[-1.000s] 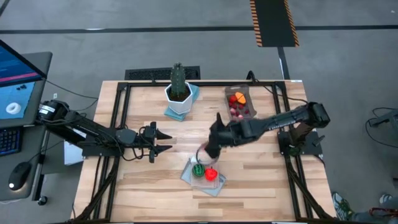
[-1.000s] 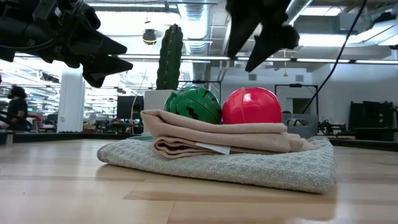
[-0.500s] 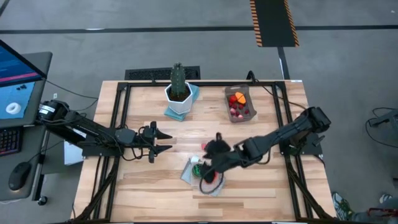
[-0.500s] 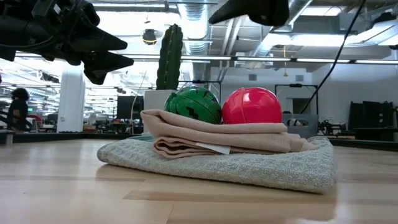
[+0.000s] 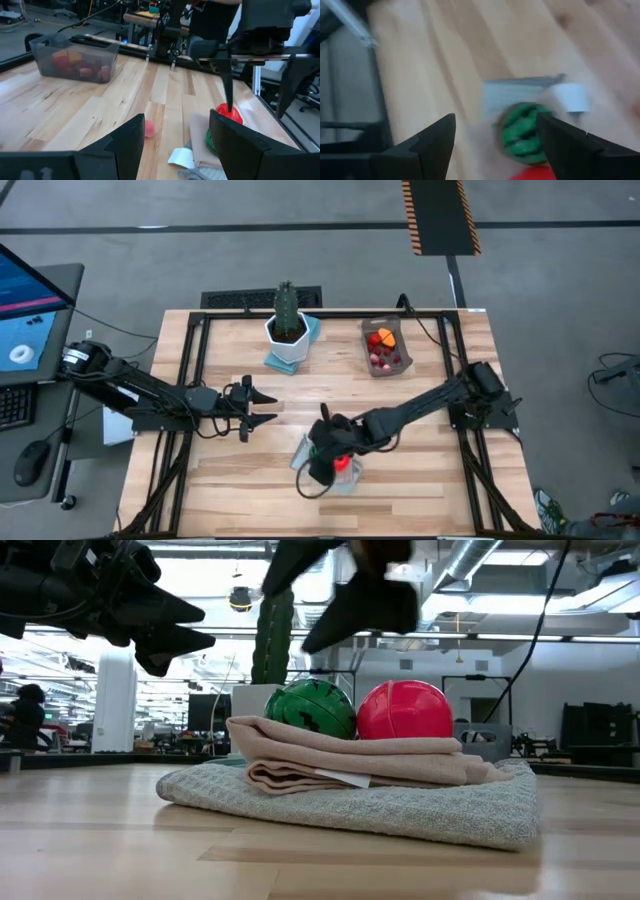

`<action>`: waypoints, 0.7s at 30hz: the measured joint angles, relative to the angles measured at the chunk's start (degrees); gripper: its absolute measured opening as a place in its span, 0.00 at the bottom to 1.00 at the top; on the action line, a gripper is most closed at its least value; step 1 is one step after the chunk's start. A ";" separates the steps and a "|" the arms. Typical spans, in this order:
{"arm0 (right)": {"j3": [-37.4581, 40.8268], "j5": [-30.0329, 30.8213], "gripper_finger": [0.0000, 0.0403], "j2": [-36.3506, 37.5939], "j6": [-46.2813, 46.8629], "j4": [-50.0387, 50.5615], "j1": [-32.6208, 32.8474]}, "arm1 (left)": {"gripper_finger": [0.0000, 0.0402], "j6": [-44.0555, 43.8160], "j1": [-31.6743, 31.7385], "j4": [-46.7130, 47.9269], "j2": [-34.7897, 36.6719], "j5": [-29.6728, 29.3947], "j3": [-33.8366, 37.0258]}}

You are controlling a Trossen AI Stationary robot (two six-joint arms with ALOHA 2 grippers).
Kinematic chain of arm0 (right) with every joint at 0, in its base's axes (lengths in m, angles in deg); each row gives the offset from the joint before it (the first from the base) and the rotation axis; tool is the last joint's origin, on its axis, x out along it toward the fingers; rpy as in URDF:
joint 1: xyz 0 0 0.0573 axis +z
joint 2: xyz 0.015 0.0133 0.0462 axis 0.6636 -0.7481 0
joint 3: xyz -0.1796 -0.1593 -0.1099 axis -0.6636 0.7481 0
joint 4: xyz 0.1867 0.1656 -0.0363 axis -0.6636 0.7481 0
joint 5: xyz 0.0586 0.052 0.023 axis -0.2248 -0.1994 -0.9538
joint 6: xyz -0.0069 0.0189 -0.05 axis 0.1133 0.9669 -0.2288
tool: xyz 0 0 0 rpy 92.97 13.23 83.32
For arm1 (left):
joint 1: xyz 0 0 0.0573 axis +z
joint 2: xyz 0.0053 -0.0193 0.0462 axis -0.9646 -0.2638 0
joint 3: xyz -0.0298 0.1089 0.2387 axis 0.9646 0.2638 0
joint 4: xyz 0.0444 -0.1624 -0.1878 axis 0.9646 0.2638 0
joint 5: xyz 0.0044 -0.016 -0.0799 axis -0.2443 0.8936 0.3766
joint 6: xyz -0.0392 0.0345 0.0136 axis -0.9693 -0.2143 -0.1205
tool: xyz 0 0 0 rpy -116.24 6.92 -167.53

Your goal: Pick and placing Produce into tupperware

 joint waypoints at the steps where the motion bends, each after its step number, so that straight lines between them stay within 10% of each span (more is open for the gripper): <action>1: -0.96 -0.24 0.75 -0.68 -0.23 0.38 -0.43 | 0.53 0.00 0.00 0.12 0.00 0.01 0.00; 21: -3.39 -3.00 0.87 -1.72 6.43 20.56 -0.89 | 0.53 0.02 0.00 0.40 0.00 0.09 0.01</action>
